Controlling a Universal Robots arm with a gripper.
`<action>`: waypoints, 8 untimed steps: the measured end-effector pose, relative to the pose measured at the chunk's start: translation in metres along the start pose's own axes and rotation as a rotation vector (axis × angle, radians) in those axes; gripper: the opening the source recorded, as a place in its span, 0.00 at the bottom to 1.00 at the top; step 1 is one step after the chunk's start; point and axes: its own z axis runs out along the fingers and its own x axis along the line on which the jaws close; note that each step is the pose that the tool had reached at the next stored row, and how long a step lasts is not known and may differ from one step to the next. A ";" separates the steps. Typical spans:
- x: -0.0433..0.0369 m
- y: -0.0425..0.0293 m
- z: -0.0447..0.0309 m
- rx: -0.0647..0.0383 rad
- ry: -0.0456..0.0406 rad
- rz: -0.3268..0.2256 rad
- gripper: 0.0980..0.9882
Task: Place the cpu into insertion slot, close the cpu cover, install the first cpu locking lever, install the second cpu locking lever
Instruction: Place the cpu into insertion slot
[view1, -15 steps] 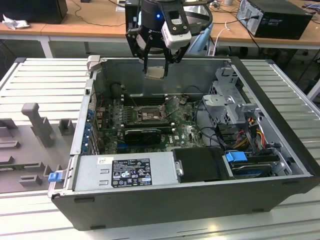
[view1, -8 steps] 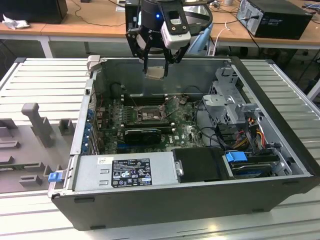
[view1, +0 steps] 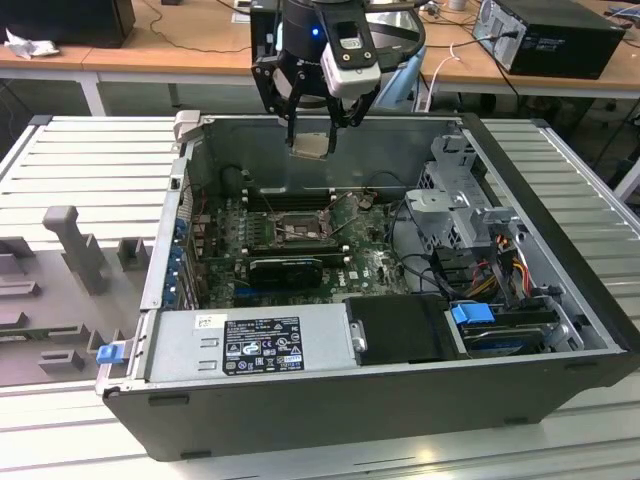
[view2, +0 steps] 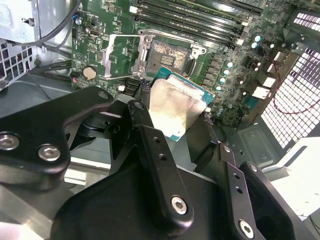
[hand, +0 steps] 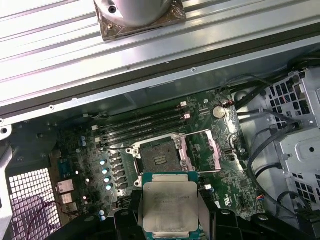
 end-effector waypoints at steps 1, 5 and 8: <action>0.0000 0.0000 0.0000 0.000 -0.0001 0.001 0.48; 0.0000 0.0000 0.0000 0.000 -0.0007 0.008 0.48; 0.0000 0.0000 0.0000 0.000 -0.0011 0.012 0.48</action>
